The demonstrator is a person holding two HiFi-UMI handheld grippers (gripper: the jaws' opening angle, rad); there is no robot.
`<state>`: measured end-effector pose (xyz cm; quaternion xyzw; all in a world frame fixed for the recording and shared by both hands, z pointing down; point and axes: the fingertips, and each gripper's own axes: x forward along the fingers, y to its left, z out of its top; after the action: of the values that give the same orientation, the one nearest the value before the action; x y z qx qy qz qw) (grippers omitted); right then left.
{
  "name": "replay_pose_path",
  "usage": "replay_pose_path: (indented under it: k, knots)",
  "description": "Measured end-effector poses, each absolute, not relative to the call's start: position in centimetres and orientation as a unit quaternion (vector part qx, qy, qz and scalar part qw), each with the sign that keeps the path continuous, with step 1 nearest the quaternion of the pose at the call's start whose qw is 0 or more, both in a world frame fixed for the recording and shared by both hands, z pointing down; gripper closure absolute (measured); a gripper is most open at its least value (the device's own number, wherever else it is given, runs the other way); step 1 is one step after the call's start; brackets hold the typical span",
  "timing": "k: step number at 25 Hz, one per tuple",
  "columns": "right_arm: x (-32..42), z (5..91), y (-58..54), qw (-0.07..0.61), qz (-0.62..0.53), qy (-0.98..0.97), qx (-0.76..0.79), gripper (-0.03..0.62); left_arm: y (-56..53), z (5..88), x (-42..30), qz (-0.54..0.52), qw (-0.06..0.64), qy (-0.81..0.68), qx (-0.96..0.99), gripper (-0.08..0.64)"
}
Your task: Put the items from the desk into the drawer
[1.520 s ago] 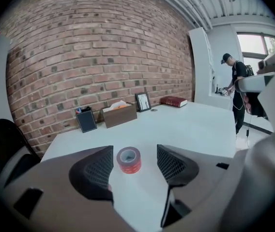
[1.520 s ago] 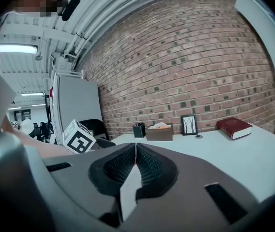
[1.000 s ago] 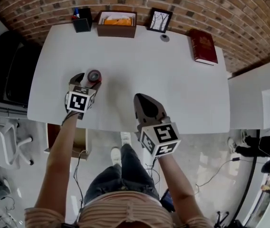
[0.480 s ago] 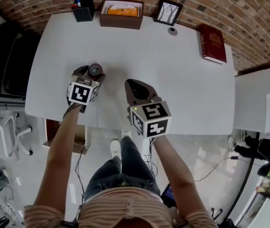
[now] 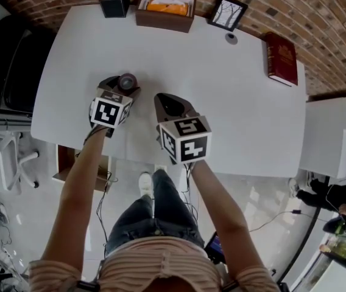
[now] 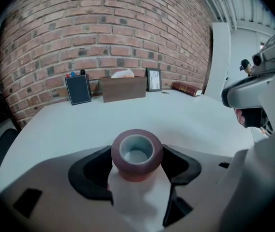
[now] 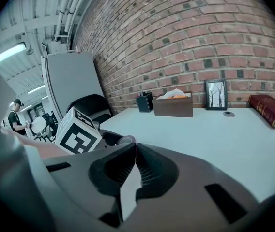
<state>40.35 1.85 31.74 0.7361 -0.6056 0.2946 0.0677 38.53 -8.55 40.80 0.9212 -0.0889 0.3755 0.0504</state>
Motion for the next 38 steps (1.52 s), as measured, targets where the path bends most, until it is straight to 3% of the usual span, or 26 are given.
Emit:
replay_pose_path:
  k: [17,38]
  knots:
    - [37.9,30.5,-1.5,0.091,0.284,-0.643,0.705,0.574,-10.0,35.7,35.4,0.310,0.068,-0.136,0.938,0.249]
    - [19.3,28.9,-8.5,0.130,0.259,-0.768,0.572,0.574,-15.5,30.4,12.0,0.265,0.097,-0.330,0.901,0.249]
